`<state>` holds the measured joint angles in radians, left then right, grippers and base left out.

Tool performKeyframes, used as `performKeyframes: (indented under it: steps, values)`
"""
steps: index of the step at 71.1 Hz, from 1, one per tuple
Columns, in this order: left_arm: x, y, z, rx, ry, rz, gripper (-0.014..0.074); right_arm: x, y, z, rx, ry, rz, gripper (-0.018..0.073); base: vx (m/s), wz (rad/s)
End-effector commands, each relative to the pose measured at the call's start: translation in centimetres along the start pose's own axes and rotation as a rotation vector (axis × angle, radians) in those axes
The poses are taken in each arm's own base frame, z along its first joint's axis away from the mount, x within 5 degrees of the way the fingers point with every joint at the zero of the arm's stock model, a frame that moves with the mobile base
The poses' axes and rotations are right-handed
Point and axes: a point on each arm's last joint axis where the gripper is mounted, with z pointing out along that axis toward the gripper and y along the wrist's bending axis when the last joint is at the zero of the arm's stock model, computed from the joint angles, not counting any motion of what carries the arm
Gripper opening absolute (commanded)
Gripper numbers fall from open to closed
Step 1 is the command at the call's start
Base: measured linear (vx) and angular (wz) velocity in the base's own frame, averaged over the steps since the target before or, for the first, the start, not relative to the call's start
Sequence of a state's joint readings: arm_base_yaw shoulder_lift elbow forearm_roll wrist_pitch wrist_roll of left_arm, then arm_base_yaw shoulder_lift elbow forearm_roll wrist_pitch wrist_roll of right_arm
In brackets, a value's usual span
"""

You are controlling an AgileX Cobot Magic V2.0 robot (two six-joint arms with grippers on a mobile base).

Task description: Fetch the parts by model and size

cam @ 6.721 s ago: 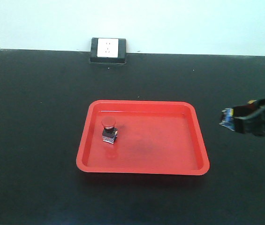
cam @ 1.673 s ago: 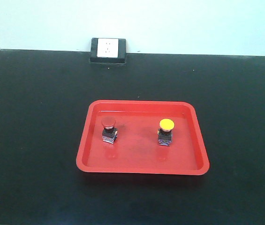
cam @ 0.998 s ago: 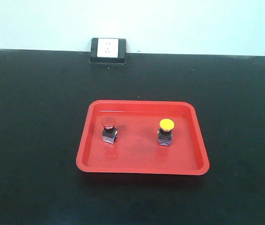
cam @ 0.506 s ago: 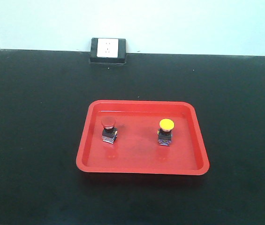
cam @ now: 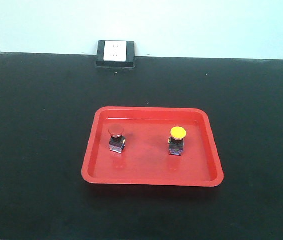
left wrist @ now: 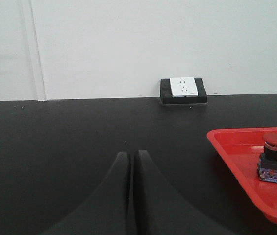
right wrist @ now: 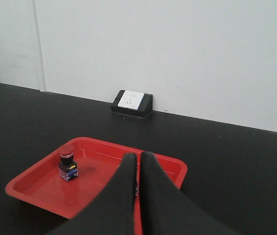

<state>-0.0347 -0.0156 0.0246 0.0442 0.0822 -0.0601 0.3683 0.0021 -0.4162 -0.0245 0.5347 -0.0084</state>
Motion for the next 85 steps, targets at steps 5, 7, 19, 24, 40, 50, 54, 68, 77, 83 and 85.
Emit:
performKeyframes:
  steps: [5, 7, 19, 24, 40, 50, 54, 68, 77, 83, 85]
  values:
    - [-0.7, 0.0, -0.1, 0.006, -0.088, -0.007, -0.0006, -1.3, 0.0, -0.1, 0.003, -0.076, -0.007, -0.0010, 0.00, 0.00]
    - [-0.7, 0.0, -0.1, 0.006, -0.088, -0.007, -0.0006, -1.3, 0.0, -0.1, 0.003, -0.076, -0.007, -0.0010, 0.00, 0.00]
    - [-0.7, 0.0, -0.1, 0.006, -0.088, -0.007, -0.0006, -1.3, 0.0, -0.1, 0.003, -0.076, -0.007, -0.0010, 0.00, 0.00]
    - [-0.7, 0.0, -0.1, 0.006, -0.088, -0.007, -0.0006, -1.3, 0.0, -0.1, 0.003, -0.076, -0.007, -0.0010, 0.00, 0.00]
    - [-0.7, 0.0, -0.1, 0.006, -0.088, -0.007, -0.0006, -1.3, 0.0, -0.1, 0.003, -0.076, -0.007, -0.0010, 0.00, 0.00]
    - [-0.7, 0.0, -0.1, 0.006, -0.088, -0.007, -0.0006, -1.3, 0.0, -0.1, 0.003, -0.076, -0.007, -0.0010, 0.00, 0.00]
    - [-0.7, 0.0, -0.1, 0.006, -0.088, -0.007, -0.0006, -1.3, 0.0, -0.1, 0.003, -0.076, -0.007, -0.0010, 0.00, 0.00]
    - [-0.7, 0.0, -0.1, 0.006, -0.088, -0.007, -0.0006, -1.3, -0.2, -0.1, 0.108, -0.073, -0.001, -0.0010, 0.00, 0.00]
    - [-0.7, 0.0, -0.1, 0.006, -0.088, -0.007, -0.0006, -0.5, -0.5, 0.4, 0.213, -0.074, -0.024, -0.0010, 0.00, 0.00]
    - [-0.7, 0.0, -0.1, 0.006, -0.088, -0.007, -0.0006, 1.1, -0.8, 1.5, 0.258, -0.099, -0.036, -0.0010, 0.00, 0.00]
    - [-0.7, 0.0, -0.1, 0.006, -0.088, -0.007, -0.0006, 1.6, -0.9, 1.7, 0.272, -0.105, -0.038, -0.0010, 0.00, 0.00]
